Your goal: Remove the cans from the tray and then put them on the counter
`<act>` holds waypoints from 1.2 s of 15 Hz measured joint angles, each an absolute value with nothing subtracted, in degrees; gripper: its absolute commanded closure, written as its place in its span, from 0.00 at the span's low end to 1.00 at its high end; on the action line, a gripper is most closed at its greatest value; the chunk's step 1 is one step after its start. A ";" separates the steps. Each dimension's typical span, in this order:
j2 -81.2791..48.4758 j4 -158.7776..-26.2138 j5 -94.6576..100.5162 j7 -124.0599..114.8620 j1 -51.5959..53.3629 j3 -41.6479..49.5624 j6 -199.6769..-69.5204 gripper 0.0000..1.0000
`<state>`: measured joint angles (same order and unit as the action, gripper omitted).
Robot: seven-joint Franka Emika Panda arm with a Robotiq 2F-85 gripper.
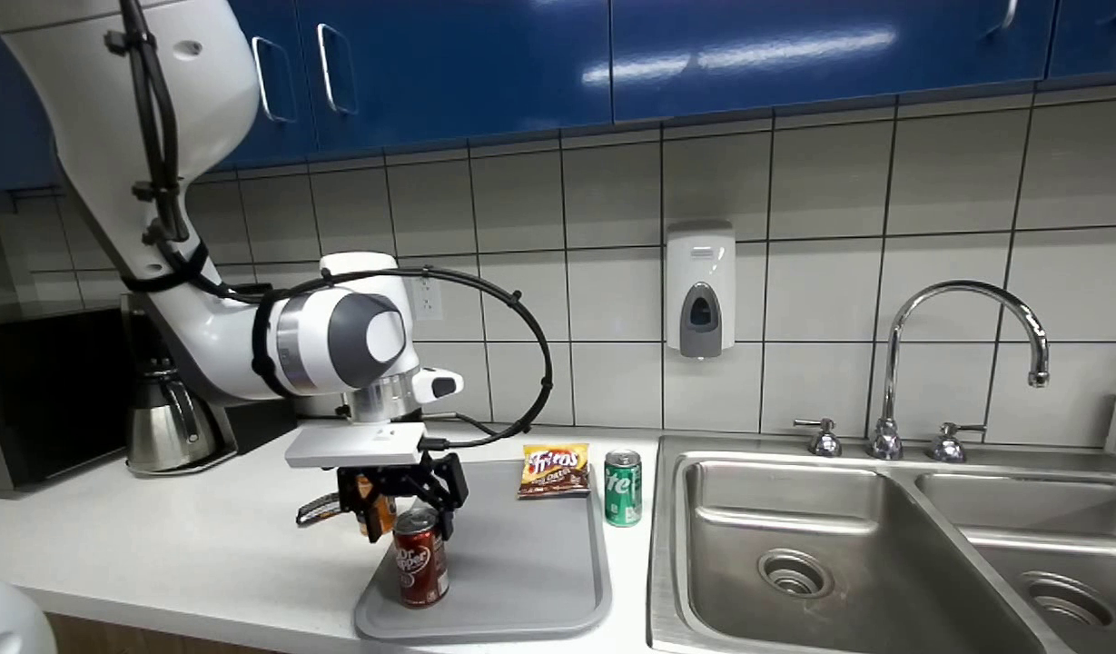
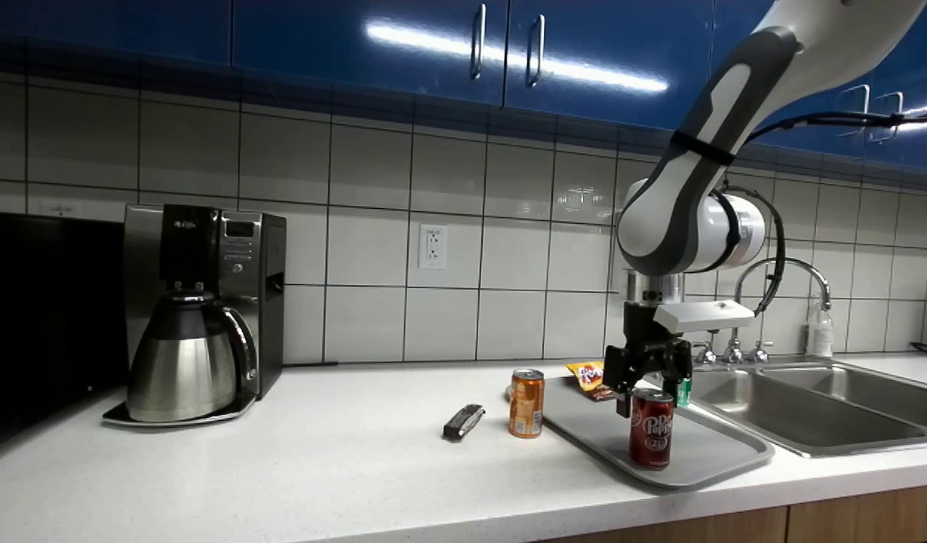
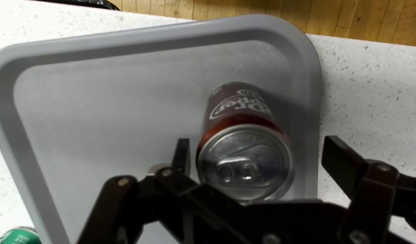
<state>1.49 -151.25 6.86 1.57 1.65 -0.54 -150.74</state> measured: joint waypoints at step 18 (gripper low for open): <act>-0.48 -150.90 9.21 1.30 1.57 0.00 -152.46 0.62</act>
